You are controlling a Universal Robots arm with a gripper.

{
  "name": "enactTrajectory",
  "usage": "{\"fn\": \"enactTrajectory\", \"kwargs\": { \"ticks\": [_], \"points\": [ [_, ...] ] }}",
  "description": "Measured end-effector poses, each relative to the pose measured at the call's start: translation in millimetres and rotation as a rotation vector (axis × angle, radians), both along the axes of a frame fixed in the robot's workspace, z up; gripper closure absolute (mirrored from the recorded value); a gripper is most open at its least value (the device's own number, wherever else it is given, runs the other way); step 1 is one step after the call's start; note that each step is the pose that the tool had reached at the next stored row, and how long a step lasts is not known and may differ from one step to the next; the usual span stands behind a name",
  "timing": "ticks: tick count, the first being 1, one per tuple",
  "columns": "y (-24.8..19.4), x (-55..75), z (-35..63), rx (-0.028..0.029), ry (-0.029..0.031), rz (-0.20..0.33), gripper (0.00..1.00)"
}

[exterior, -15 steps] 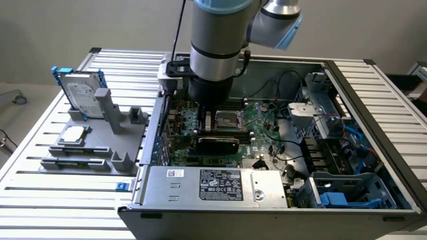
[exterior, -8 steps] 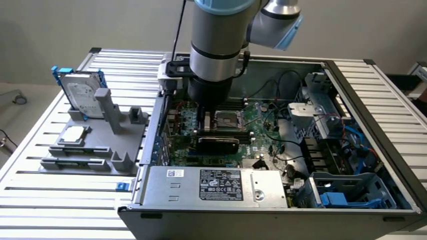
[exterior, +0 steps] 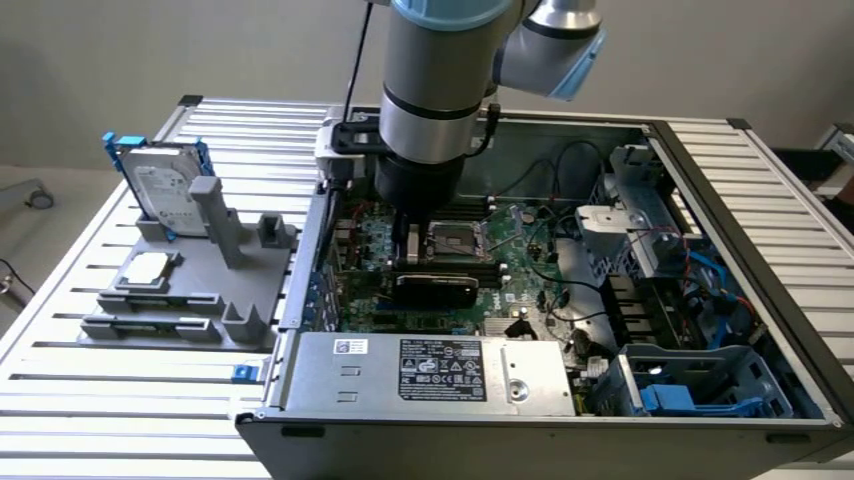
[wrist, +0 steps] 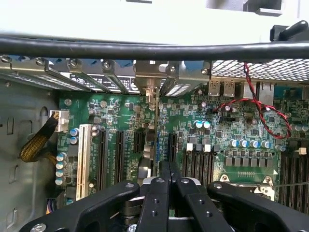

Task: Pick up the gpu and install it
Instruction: 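Insert the gpu into the slot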

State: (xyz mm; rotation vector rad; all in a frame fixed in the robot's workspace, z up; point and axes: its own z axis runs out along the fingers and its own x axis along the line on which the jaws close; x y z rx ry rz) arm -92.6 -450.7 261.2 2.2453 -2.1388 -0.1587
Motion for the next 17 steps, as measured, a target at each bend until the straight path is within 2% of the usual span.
{"fn": "enactTrajectory", "kwargs": {
  "ticks": [6,14,17],
  "points": [
    [-0.9,0.3,-0.1,-0.0053,0.0,0.0,0.87],
    [-3.1,1.5,-0.1,-0.0091,0.0002,0.0,0.87],
    [-2.8,2.6,5.8,-0.0093,0.0002,0.0,0.87]
  ]
}}
